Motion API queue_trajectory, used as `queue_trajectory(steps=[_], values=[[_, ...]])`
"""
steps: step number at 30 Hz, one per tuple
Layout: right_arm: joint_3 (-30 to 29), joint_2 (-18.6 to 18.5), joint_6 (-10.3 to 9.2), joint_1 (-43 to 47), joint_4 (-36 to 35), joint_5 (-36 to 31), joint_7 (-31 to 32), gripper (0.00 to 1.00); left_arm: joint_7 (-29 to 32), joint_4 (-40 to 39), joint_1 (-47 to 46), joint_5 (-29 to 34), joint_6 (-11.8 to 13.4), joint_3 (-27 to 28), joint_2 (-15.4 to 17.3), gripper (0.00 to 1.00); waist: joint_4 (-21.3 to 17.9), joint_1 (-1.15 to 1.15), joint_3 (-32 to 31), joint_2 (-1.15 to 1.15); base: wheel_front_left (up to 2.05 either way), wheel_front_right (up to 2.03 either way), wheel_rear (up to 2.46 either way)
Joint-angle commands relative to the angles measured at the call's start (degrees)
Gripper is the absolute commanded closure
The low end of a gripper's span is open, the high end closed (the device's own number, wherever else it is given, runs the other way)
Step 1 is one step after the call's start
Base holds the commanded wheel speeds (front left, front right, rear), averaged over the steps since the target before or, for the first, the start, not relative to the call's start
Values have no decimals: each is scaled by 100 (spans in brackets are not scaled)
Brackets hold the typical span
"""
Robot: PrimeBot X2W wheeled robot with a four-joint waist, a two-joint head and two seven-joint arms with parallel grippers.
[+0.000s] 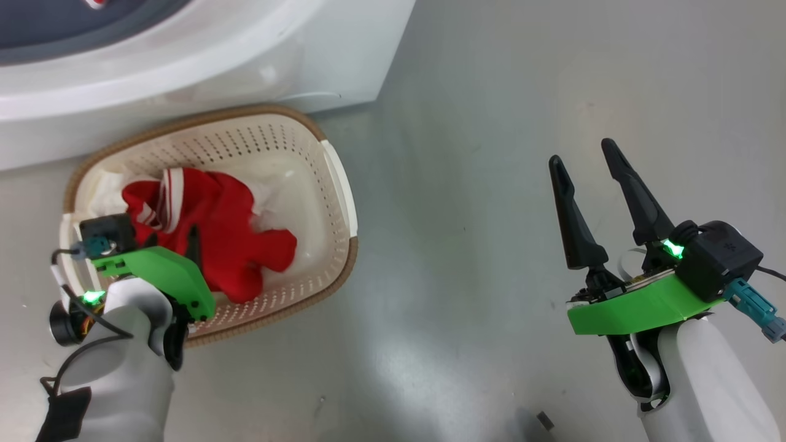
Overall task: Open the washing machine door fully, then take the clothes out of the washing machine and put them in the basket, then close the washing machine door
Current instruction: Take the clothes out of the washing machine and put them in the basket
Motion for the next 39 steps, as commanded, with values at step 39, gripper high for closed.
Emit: queue_trajectory(steps=[39], values=[[-202, 1, 35, 331, 506, -247, -35, 0, -622, -4896, 2839, 947, 300, 867, -33, 0, 598, 0, -2485, 0, 0, 0, 0]])
